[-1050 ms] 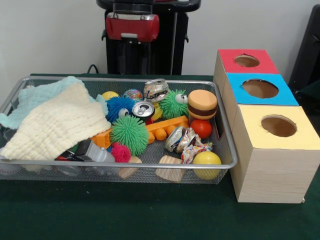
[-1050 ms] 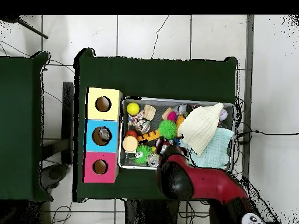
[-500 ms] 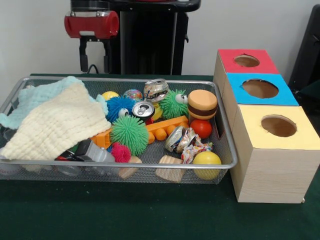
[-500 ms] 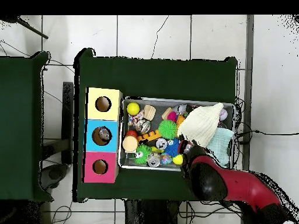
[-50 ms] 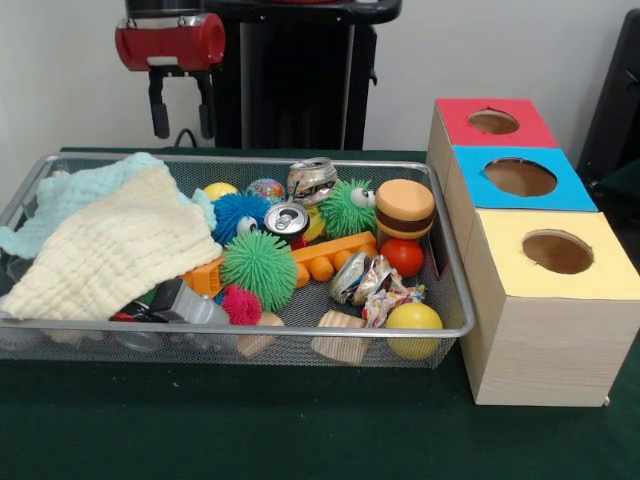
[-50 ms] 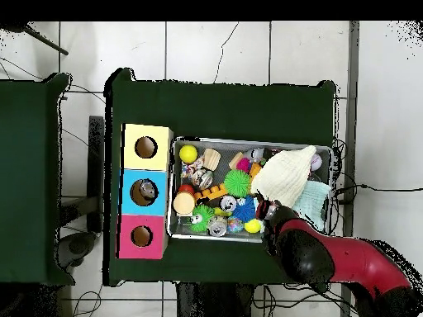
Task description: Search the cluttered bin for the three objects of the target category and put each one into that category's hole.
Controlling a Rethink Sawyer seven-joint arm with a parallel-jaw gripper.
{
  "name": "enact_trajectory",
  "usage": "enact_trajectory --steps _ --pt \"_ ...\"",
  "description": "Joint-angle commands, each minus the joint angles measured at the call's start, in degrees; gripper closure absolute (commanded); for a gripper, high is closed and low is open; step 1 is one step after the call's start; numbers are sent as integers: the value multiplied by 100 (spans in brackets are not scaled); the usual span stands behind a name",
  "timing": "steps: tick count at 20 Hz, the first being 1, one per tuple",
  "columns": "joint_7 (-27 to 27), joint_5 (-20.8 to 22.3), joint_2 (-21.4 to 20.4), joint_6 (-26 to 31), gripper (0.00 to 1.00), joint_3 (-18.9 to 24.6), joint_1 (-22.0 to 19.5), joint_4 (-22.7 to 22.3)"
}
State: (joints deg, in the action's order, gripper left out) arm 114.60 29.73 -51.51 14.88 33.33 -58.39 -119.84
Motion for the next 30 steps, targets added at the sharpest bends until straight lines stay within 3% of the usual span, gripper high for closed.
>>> enact_trajectory --steps 1,15,23,30 --pt "-1555 461 10 779 0 861 -223 346" --pt "-1857 1178 798 1114 0 1086 -554 1206" --pt "-1676 1682 890 1227 0 842 -320 1549" --pt "-1322 2469 1189 969 0 438 -25 1658"
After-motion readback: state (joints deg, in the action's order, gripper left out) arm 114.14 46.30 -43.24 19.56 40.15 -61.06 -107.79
